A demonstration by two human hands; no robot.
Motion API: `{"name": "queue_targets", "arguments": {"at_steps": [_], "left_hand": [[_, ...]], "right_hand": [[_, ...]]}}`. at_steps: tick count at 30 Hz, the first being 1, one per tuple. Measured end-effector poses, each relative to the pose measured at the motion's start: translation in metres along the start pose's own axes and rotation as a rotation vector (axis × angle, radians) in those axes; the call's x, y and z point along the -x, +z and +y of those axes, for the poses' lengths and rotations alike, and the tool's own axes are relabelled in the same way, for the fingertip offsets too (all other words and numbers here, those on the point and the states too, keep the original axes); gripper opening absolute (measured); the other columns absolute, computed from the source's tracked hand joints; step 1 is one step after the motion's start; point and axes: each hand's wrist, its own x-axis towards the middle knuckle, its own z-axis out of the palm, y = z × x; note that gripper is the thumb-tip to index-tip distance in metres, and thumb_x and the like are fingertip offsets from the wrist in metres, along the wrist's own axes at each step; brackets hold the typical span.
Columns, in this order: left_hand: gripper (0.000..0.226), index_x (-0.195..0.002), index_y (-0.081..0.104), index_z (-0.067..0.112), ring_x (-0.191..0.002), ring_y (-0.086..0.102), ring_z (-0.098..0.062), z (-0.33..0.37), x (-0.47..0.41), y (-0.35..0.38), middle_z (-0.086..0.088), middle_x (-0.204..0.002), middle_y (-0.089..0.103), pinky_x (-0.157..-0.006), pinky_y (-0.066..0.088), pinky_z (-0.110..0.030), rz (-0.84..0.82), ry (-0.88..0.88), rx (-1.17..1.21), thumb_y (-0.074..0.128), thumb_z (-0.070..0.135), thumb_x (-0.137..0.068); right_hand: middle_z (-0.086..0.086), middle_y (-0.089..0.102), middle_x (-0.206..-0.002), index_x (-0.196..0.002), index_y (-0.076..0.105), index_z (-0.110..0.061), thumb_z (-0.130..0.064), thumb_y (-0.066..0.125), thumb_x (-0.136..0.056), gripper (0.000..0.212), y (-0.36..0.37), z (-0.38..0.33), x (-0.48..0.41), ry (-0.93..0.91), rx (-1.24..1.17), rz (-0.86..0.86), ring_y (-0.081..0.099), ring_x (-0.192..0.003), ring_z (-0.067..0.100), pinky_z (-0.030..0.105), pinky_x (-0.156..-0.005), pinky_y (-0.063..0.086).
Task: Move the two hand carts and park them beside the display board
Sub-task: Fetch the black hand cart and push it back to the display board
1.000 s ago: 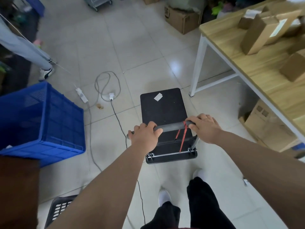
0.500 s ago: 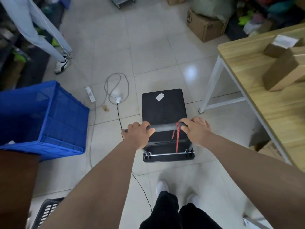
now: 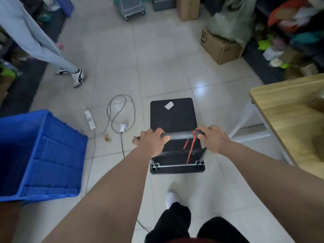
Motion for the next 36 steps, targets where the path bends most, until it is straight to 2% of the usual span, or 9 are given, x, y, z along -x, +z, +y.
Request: {"name": "queue_targets", "arguments": {"at_steps": [11, 17, 20, 27, 36], "left_hand": [[0.036, -0.121, 0.044, 0.033, -0.111, 0.038, -0.026, 0.002, -0.15, -0.089, -0.003, -0.114, 0.048, -0.094, 0.027, -0.045, -0.006, -0.015, -0.033, 0.025, 0.05, -0.096], [0.037, -0.123, 0.044, 0.033, -0.115, 0.039, -0.027, 0.024, -0.237, -0.138, -0.004, -0.117, 0.048, -0.101, 0.027, -0.048, 0.008, -0.035, -0.025, 0.025, 0.049, -0.096], [0.035, -0.12, 0.046, 0.033, -0.116, 0.038, -0.027, 0.041, -0.279, -0.159, -0.003, -0.118, 0.048, -0.103, 0.026, -0.049, 0.004, -0.065, 0.008, 0.027, 0.05, -0.096], [0.033, -0.117, 0.048, 0.034, -0.116, 0.037, -0.028, 0.078, -0.372, -0.203, -0.003, -0.12, 0.048, -0.103, 0.025, -0.051, 0.012, -0.137, 0.085, 0.03, 0.048, -0.093], [0.037, -0.117, 0.048, 0.036, -0.116, 0.038, -0.028, 0.084, -0.478, -0.261, -0.003, -0.118, 0.048, -0.103, 0.025, -0.055, 0.035, -0.15, 0.099, 0.028, 0.054, -0.092]], "right_hand": [[0.008, 0.048, -0.12, -0.124, 0.045, -0.039, -0.039, 0.028, -0.099, 0.031, -0.064, -0.027, -0.159, -0.025, -0.026, 0.029, 0.039, -0.113, 0.027, 0.04, -0.103, 0.029], [0.008, 0.048, -0.121, -0.124, 0.044, -0.037, -0.039, 0.027, -0.099, 0.03, -0.115, -0.025, -0.256, -0.083, 0.014, 0.046, 0.042, -0.114, 0.028, 0.041, -0.104, 0.029], [0.009, 0.048, -0.123, -0.126, 0.042, -0.036, -0.039, 0.026, -0.099, 0.031, -0.145, -0.02, -0.303, -0.1, 0.037, 0.0, 0.041, -0.116, 0.028, 0.042, -0.105, 0.029], [0.009, 0.048, -0.122, -0.126, 0.042, -0.035, -0.037, 0.029, -0.099, 0.03, -0.202, -0.008, -0.412, -0.138, 0.088, 0.006, 0.041, -0.117, 0.028, 0.042, -0.105, 0.03], [0.005, 0.047, -0.115, -0.121, 0.041, -0.037, -0.036, 0.028, -0.099, 0.026, -0.249, -0.019, -0.531, -0.173, 0.08, 0.026, 0.04, -0.111, 0.025, 0.039, -0.103, 0.029]]}}
